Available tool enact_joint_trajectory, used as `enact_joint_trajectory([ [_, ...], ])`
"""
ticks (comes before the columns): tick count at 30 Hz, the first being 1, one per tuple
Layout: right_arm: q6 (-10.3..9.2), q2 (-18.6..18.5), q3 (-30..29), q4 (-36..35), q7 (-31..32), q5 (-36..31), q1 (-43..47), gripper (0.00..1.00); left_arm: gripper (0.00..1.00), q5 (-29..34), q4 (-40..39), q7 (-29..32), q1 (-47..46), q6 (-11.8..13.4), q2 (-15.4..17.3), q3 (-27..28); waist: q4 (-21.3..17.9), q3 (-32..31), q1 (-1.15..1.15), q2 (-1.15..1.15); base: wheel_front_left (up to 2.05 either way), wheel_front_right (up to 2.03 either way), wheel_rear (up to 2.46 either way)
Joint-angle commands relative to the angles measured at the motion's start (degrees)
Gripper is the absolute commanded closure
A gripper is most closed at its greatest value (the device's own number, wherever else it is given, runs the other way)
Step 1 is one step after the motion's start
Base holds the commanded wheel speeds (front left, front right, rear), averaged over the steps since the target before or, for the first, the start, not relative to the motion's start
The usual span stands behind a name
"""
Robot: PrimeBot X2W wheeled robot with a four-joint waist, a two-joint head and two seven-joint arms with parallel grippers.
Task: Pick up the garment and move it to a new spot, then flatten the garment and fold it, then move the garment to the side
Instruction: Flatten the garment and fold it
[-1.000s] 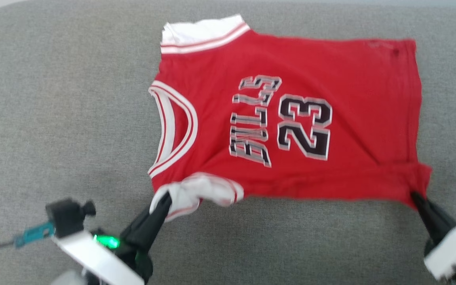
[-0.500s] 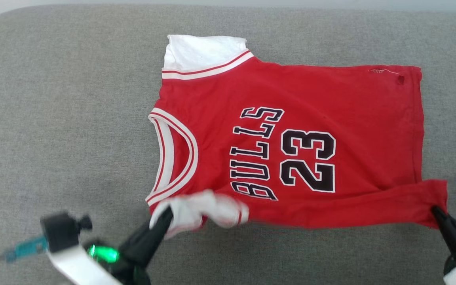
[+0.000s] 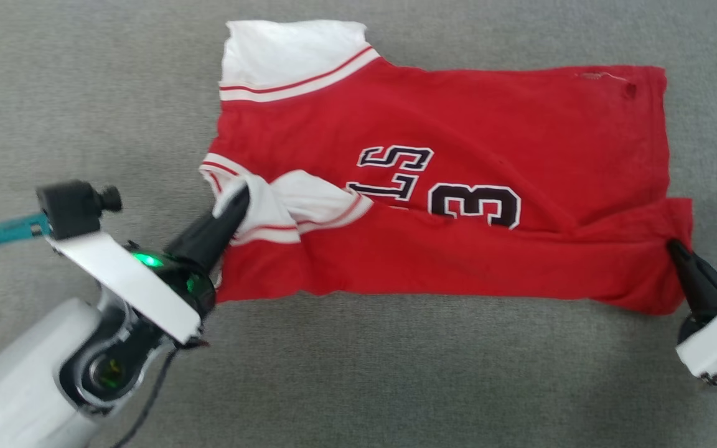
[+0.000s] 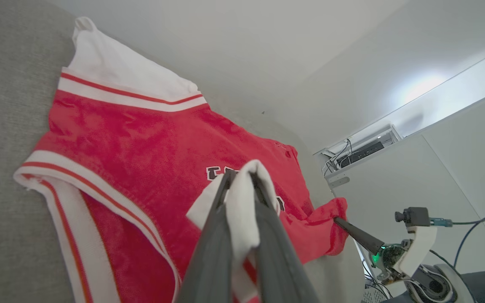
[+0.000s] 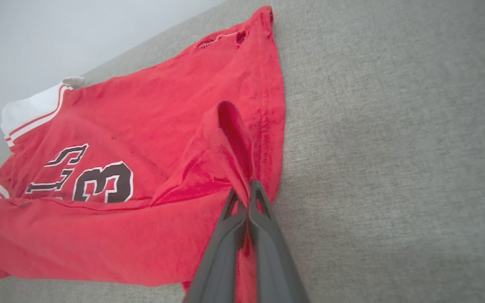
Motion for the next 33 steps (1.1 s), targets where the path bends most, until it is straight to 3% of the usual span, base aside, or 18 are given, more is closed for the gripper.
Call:
enact_joint_trajectory([
  [1,0.00,0.10,0.58,0.94,-0.71,-0.33,-1.08,1.00,1.00,-0.85,1.15,0.47,-1.05,0.13,-0.11,-0.04,-0.90,0.80,0.00,0.00,0.00,0.00,0.00],
  [14,-0.01,0.84,1.16,5.79,-8.37,-0.03,-5.43,1.00,1.00,-2.99,8.70,-0.29,-3.81,0.13,-0.43,2.16,-2.14,3.09,0.00,0.00,0.00,0.00,0.00],
  [24,0.00,0.66,3.73,11.46,-10.41,-1.55,-6.40,1.00,0.99,-0.71,13.97,1.79,-4.27,0.13,-1.23,-0.94,-2.59,3.22,0.00,0.00,0.00,0.00,0.00],
  [25,-0.01,0.50,3.92,11.86,-10.47,-1.79,-6.36,0.88,0.80,-0.69,14.34,1.88,-4.40,0.13,-1.36,-1.28,-2.57,3.10,0.00,0.00,0.00,0.00,0.00],
  [26,-0.01,0.35,3.97,12.18,-10.74,-2.00,-6.37,0.58,0.35,-0.23,14.72,1.88,-4.63,0.13,-1.25,-1.66,-2.56,2.94,0.00,0.00,0.00,0.00,0.00],
  [27,-0.01,0.32,3.90,12.50,-11.07,-2.12,-6.35,0.29,0.00,0.03,14.90,1.58,-4.87,0.13,-1.23,-1.98,-2.53,2.73,0.00,0.00,0.00,0.00,0.00],
  [28,-0.01,0.16,3.82,12.60,-11.32,-2.50,-6.22,0.00,0.00,0.34,14.93,1.47,-5.05,0.13,-1.26,-2.45,-2.48,2.44,0.00,0.00,0.00,0.00,0.00],
  [33,-0.01,-0.41,2.57,11.47,-12.78,-3.19,-4.88,0.00,0.00,4.09,13.79,-1.49,-6.71,0.13,1.22,-4.55,-2.05,0.47,0.00,0.00,0.00,0.00,0.00],
])
